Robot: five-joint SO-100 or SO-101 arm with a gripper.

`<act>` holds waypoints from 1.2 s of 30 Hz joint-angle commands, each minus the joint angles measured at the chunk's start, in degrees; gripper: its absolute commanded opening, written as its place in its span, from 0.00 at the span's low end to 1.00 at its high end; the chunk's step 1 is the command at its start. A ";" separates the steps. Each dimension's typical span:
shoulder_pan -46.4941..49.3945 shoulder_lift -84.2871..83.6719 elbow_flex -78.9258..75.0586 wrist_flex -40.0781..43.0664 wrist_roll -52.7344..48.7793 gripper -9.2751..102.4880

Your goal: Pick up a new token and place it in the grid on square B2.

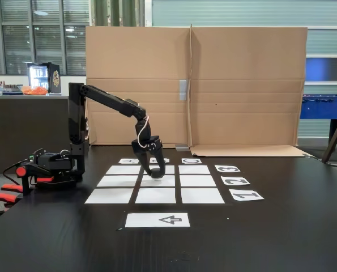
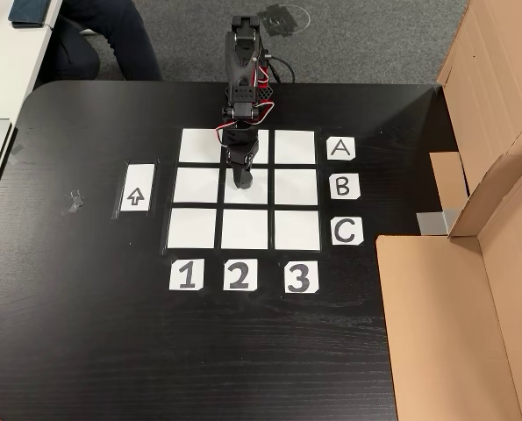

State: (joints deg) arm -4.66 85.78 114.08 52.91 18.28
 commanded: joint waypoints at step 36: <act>-0.09 -1.58 -0.09 -1.14 0.00 0.36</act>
State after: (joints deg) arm -4.66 84.02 114.08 52.03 18.28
